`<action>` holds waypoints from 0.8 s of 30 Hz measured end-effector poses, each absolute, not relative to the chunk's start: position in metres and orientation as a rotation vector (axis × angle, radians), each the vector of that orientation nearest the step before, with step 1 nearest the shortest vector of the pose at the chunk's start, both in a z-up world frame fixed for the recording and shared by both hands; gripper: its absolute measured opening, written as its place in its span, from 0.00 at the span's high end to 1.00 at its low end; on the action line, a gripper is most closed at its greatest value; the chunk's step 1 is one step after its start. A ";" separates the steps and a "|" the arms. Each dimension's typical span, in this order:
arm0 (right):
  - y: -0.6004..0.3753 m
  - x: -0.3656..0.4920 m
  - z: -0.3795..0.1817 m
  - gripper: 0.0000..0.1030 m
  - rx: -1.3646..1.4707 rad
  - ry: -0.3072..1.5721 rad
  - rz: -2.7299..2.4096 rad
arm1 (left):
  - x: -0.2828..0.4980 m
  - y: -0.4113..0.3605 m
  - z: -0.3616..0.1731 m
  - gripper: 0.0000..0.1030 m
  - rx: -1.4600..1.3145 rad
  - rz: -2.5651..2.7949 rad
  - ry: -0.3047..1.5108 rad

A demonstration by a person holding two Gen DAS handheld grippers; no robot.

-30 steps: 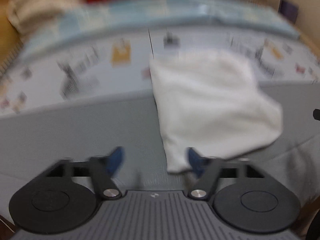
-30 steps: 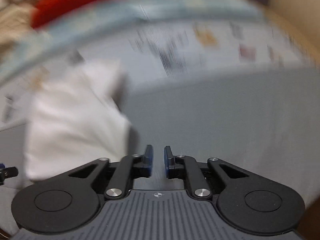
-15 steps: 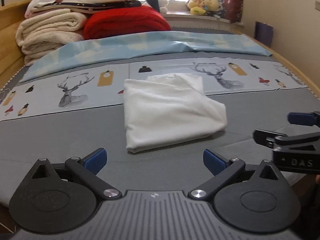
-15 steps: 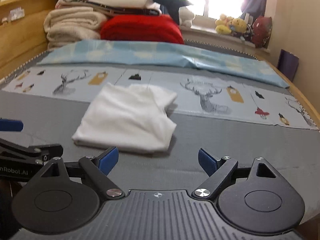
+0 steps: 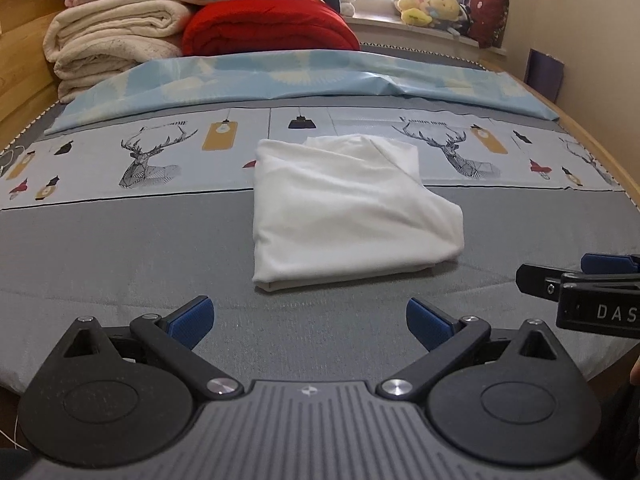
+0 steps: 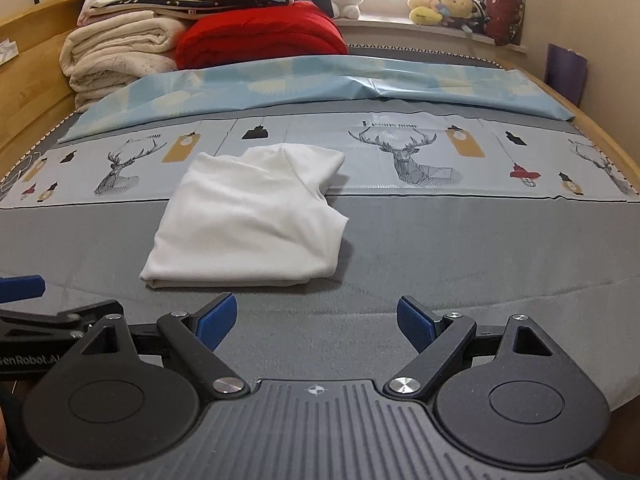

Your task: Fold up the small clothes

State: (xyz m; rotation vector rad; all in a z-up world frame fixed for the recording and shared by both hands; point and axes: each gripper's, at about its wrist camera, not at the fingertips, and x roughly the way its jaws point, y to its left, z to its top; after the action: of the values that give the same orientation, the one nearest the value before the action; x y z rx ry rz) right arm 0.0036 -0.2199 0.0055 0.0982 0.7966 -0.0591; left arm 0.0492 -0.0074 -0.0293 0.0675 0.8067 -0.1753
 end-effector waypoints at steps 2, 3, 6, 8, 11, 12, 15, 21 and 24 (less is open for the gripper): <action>-0.220 0.005 0.005 0.14 0.098 0.799 -0.059 | 0.050 -0.007 -0.030 0.00 0.068 -0.177 0.811; -0.220 0.005 0.004 0.14 0.098 0.800 -0.058 | 0.051 -0.007 -0.031 0.00 0.069 -0.178 0.813; -0.220 0.008 0.003 0.14 0.098 0.807 -0.056 | 0.051 -0.008 -0.032 0.00 0.070 -0.182 0.814; -0.220 0.009 0.003 0.14 0.098 0.811 -0.056 | 0.051 -0.009 -0.032 0.00 0.070 -0.185 0.814; -0.221 0.009 0.002 0.14 0.100 0.814 -0.052 | 0.052 -0.008 -0.032 0.00 0.065 -0.185 0.815; -0.222 0.009 0.002 0.14 0.100 0.814 -0.051 | 0.053 -0.008 -0.032 0.00 0.061 -0.185 0.816; -0.221 0.009 0.002 0.14 0.097 0.815 -0.049 | 0.054 -0.007 -0.032 0.00 0.053 -0.186 0.817; -0.219 0.009 0.003 0.14 0.096 0.811 -0.040 | 0.054 -0.007 -0.032 0.00 0.054 -0.189 0.815; -0.218 0.009 0.003 0.14 0.091 0.809 -0.037 | 0.054 -0.007 -0.032 0.00 0.052 -0.189 0.815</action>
State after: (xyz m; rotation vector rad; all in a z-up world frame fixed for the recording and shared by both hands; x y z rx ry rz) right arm 0.0093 -0.2177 0.0030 0.0913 0.8092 -0.0372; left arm 0.0540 -0.0070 -0.0321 0.0520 0.8153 -0.1890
